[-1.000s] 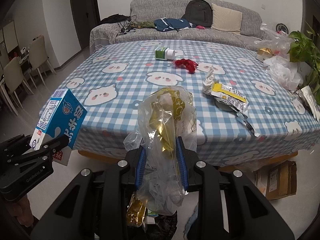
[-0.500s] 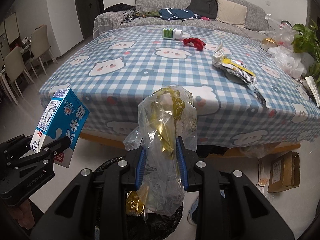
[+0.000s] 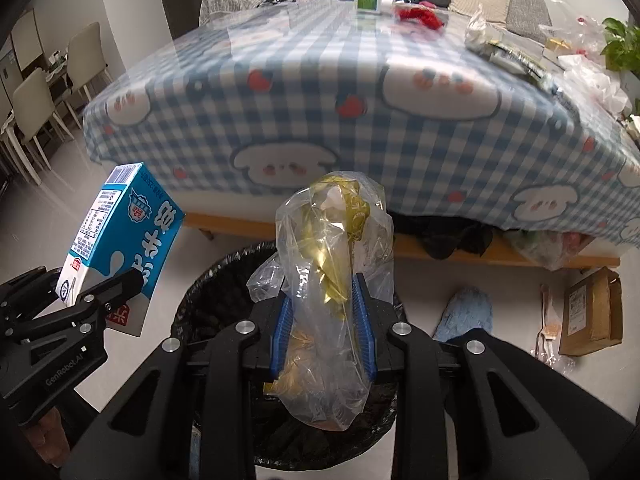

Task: Collect trash
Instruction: 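Lift the carton and plastic bag and carry both over the trash bin, then open the right tool to drop the bag while the left tool releases the carton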

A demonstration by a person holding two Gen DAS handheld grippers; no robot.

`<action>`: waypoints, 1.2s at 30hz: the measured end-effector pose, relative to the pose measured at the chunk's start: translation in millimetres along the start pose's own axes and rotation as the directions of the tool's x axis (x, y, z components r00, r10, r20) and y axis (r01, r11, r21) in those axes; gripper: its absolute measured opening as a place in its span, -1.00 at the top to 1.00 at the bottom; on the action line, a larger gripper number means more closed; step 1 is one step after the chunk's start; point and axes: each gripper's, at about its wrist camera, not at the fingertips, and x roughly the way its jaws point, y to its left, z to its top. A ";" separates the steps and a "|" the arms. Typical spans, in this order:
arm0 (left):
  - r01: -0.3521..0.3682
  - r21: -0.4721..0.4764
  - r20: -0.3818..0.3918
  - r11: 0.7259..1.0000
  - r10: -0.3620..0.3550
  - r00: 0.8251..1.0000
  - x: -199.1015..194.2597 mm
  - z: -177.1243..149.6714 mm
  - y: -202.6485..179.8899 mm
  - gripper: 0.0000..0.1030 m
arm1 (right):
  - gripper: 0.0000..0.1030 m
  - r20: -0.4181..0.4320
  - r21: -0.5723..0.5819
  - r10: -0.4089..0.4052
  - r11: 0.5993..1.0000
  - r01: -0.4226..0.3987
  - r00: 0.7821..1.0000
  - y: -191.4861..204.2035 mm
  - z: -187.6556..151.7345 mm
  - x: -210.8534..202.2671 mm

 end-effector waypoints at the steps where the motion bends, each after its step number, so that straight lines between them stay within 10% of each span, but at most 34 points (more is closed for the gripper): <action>1: 0.002 -0.003 -0.003 1.000 -0.002 1.000 2.3 -4.3 1.7 0.24 | 0.47 -0.009 -0.005 -0.001 1.000 0.001 1.000 2.8 -4.3 4.1; 24: -0.020 -0.036 -0.088 0.999 0.017 0.996 50.7 -46.2 19.5 0.24 | 0.30 -0.100 -0.036 -0.012 0.999 0.008 0.995 29.0 -32.9 61.2; 36: -0.004 0.019 -0.114 1.000 0.006 0.993 75.5 -42.1 -20.0 0.24 | -0.65 -0.081 0.031 -0.069 0.997 0.072 0.994 -27.9 -40.7 53.1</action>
